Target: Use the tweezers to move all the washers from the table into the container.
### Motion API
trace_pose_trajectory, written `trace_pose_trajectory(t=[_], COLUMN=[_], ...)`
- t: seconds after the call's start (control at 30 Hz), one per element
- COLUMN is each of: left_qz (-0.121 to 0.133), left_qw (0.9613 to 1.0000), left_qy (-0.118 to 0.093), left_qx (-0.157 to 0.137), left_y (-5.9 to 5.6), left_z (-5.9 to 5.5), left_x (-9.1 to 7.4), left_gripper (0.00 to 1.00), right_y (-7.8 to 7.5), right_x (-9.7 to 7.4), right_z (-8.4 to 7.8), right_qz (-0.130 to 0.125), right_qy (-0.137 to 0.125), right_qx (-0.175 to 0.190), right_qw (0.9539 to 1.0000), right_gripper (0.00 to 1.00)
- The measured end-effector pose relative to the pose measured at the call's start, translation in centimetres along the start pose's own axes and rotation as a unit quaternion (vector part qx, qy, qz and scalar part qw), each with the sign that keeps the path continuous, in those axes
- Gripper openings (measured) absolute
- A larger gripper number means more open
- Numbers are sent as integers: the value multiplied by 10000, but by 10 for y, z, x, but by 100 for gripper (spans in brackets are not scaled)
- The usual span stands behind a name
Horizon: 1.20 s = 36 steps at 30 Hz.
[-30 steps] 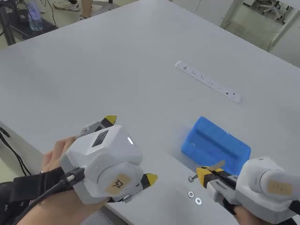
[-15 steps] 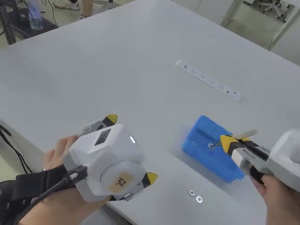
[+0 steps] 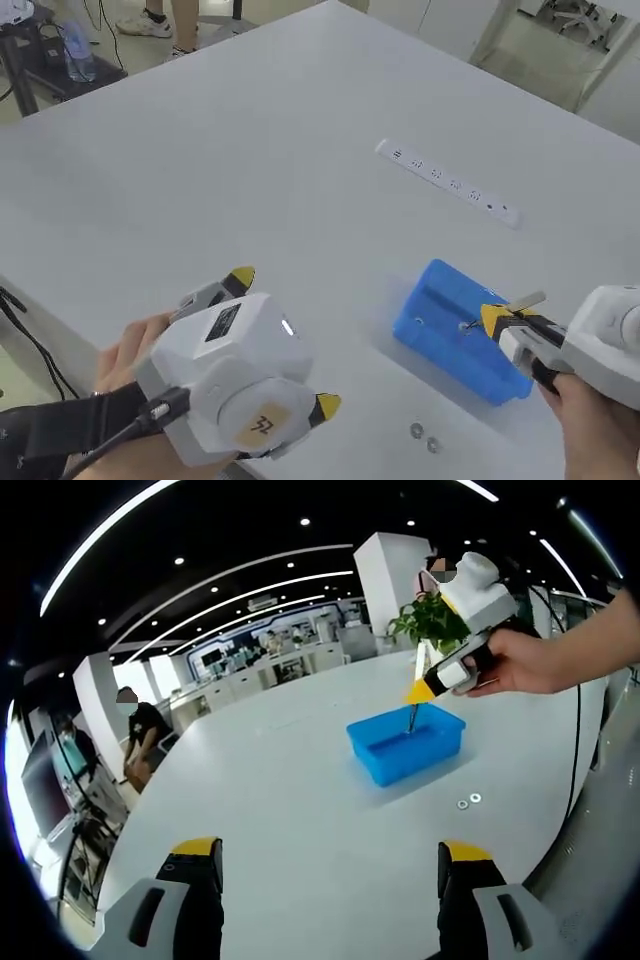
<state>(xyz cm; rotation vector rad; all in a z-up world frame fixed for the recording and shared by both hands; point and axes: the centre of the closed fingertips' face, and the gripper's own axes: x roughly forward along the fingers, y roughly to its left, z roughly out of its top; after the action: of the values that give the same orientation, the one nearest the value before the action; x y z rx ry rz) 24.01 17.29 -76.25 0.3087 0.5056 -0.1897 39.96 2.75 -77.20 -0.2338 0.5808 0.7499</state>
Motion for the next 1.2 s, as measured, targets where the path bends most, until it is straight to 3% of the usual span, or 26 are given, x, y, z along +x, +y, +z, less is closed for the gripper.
trace_pose_trajectory(t=[0.17, 0.27, 0.4, 0.63, 0.87, 0.9, 1.0, 1.2], left_qz=[35, -16, -33, -40, -57, -67, -92, -63], left_qw=[9999, 10000, 10000, 9999, 9998, 9998, 9995, 9998], left_qy=[-15, 14, 33, 61, 114, 127, 115, 81], left_qx=[-102, 19, 74, 78, 129, 164, 284, 193], left_y=[3, -1, -2, -3, -4, -5, -8, -5], left_z=[0, -1, -1, -2, -3, -4, -3, -2], left_x=[-1, 0, 1, 1, 2, 2, 2, 2], left_gripper=[91, 91, 91, 91, 90, 91, 91, 91], right_y=[-1, 1, 5, 6, 2, 2, 1, 2], right_x=[12, 22, 28, 30, 34, 31, 33, 32], right_z=[-10, -22, -29, -27, -35, -32, -32, -33], right_qz=[56, 97, 183, 187, 133, 121, 121, 131], right_qy=[170, 426, 505, 468, 580, 495, 521, 530], right_qx=[-1, -130, -76, -157, -186, -198, -161, -24], right_qw=[9998, 9990, 9985, 9986, 9981, 9985, 9984, 9985], right_gripper=[3, 3, 3, 3, 3, 3, 3, 4])
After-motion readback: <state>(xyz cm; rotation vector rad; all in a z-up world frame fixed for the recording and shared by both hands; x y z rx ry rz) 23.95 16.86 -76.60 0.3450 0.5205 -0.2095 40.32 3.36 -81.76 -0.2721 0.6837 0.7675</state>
